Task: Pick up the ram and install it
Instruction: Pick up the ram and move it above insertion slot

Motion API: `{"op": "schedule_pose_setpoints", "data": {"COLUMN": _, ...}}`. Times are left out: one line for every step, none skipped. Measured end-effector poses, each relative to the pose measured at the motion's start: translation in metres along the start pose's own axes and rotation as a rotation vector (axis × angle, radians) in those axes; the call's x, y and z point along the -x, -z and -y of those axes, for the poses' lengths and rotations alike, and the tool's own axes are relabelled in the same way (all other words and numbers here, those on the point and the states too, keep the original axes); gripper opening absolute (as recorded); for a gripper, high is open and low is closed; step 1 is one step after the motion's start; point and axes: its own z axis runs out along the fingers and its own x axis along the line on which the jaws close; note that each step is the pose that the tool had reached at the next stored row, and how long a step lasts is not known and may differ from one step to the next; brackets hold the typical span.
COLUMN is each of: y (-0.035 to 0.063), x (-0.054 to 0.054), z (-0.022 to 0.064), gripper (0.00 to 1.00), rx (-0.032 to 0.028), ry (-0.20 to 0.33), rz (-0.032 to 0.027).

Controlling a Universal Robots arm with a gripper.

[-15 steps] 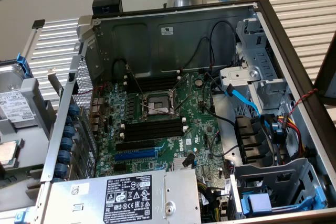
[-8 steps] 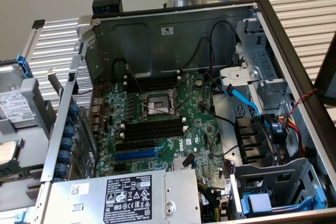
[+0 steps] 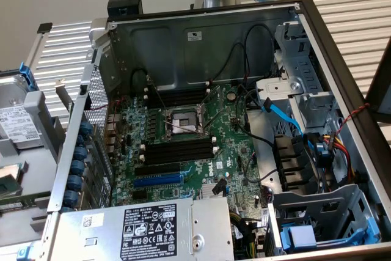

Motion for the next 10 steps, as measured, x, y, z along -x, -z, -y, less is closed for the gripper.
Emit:
{"op": "schedule_pose_setpoints", "data": {"y": 0.0031, "x": 0.0, "z": 0.0001, "gripper": 0.12, "rx": -0.0001, "ry": -0.001, "rz": -0.0002}}
{"op": "schedule_pose_setpoints", "data": {"y": 0.0068, "x": 0.0, "z": 0.0004, "gripper": 0.12, "rx": 0.0001, "ry": -0.001, "rz": -0.0006}}
{"op": "schedule_pose_setpoints", "data": {"y": 0.0108, "x": 0.0, "z": 0.0003, "gripper": 0.12, "rx": 0.0002, "ry": -0.002, "rz": -0.0011}}
{"op": "schedule_pose_setpoints", "data": {"y": 0.015, "x": -0.001, "z": 0.0003, "gripper": 0.12, "rx": 0.0003, "ry": -0.003, "rz": -0.0018}}
{"op": "schedule_pose_setpoints", "data": {"y": 0.0191, "x": -0.001, "z": 0.0004, "gripper": 0.12, "rx": 0.0004, "ry": -0.003, "rz": -0.0025}}
{"op": "schedule_pose_setpoints", "data": {"y": 0.0238, "x": -0.001, "z": 0.0006, "gripper": 0.12, "rx": 0.0006, "ry": -0.004, "rz": -0.0032}}
{"op": "schedule_pose_setpoints", "data": {"y": 0.0278, "x": -0.001, "z": 0.0008, "gripper": 0.12, "rx": 0.0003, "ry": -0.005, "rz": -0.0036}}
{"op": "schedule_pose_setpoints", "data": {"y": 0.0325, "x": -0.002, "z": 0.0014, "gripper": 0.12, "rx": 0.0009, "ry": -0.005, "rz": -0.0044}}
{"op": "schedule_pose_setpoints", "data": {"y": 0.0363, "x": -0.002, "z": 0.002, "gripper": 0.12, "rx": 0.0008, "ry": -0.006, "rz": -0.0048}}
{"op": "schedule_pose_setpoints", "data": {"y": 0.0399, "x": -0.002, "z": 0.0027, "gripper": 0.12, "rx": 0.0011, "ry": -0.007, "rz": -0.0053}}
